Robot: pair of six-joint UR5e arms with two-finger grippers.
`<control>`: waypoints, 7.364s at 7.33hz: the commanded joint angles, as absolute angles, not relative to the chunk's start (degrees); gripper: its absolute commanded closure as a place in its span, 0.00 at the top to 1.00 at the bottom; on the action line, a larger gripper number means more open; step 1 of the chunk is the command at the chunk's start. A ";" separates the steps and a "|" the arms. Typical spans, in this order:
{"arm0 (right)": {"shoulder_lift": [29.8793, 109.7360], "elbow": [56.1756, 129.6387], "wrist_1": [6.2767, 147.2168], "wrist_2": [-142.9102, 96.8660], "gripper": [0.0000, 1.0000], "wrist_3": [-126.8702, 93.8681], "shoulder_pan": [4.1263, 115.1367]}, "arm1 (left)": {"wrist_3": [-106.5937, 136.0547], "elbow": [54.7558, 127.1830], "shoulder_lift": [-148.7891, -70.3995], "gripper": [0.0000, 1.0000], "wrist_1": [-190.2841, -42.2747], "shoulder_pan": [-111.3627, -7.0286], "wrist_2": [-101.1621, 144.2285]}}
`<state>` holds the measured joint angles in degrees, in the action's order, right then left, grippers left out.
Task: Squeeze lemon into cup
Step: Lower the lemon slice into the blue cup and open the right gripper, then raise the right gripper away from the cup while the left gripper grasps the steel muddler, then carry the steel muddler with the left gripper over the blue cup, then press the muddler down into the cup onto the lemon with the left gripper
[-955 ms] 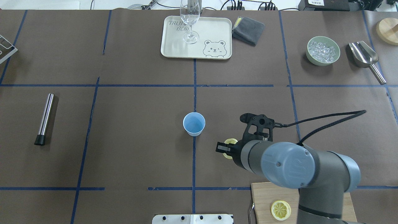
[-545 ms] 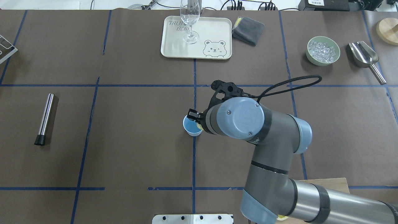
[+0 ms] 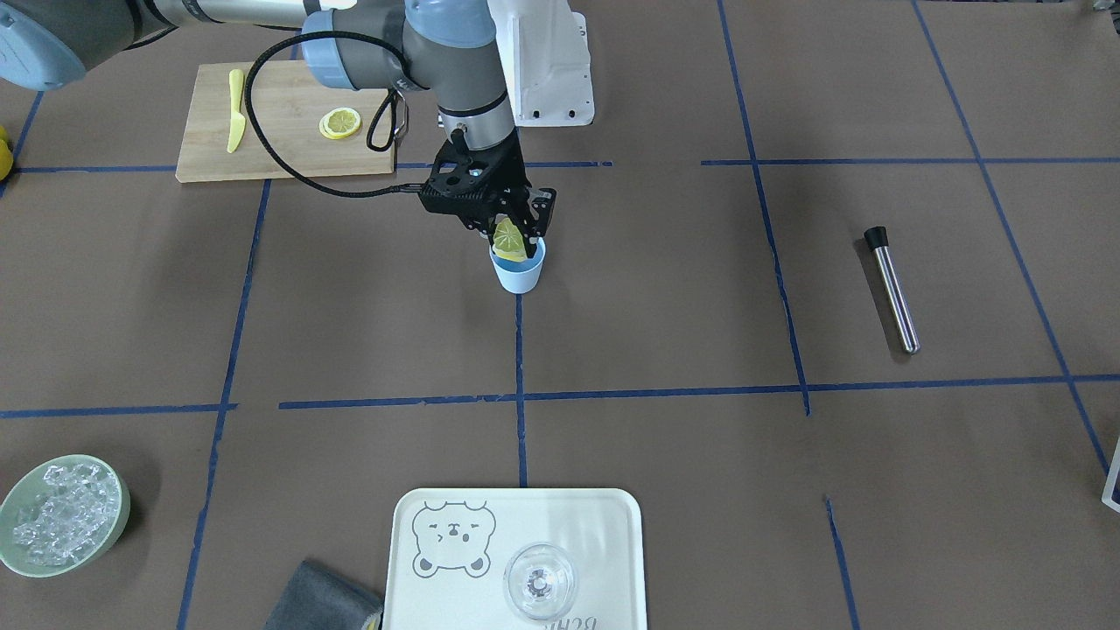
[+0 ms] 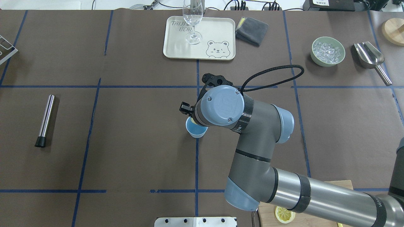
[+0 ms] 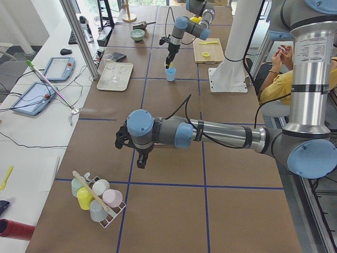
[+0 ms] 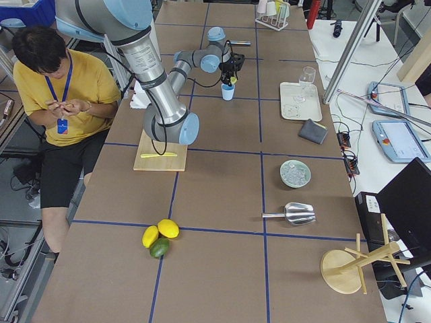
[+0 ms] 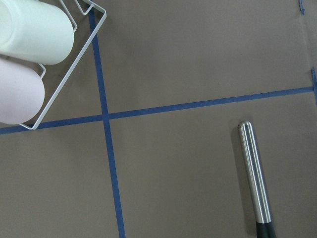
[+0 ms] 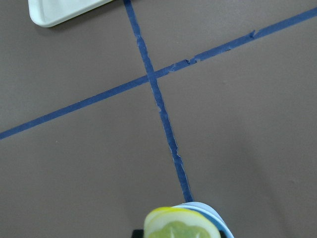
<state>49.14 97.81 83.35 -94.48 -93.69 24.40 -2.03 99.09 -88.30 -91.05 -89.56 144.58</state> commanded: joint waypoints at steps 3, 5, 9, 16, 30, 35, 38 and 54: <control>49.31 97.56 83.23 -94.83 0.61 -93.60 23.47 | -2.02 98.88 -88.24 1.00 -91.05 -89.56 144.58; 49.39 97.65 83.23 -94.92 0.69 -93.34 23.29 | -2.11 99.05 -88.33 1.00 -91.05 -89.56 144.58; 49.39 98.34 83.06 -97.97 0.75 -92.99 24.51 | -2.02 97.31 -88.59 1.00 -96.38 -88.78 144.49; 70.03 116.71 82.88 -109.51 1.00 -85.61 38.13 | 41.72 94.40 -89.12 1.00 -127.53 -59.69 131.13; 75.67 116.63 82.97 -111.88 1.00 -76.82 41.66 | 41.31 89.82 -96.42 0.00 -117.86 -52.38 123.31; 76.11 116.81 82.88 -111.89 1.00 -76.03 41.92 | 42.36 105.53 -100.78 0.00 -117.69 -52.03 120.42; 77.78 117.16 82.97 -113.99 1.00 -73.06 45.08 | 43.41 109.24 -116.92 0.00 -117.60 -41.44 106.06; 83.41 115.75 83.06 -124.63 1.00 -58.54 54.49 | 38.76 90.10 -124.10 0.00 -153.37 -13.89 51.42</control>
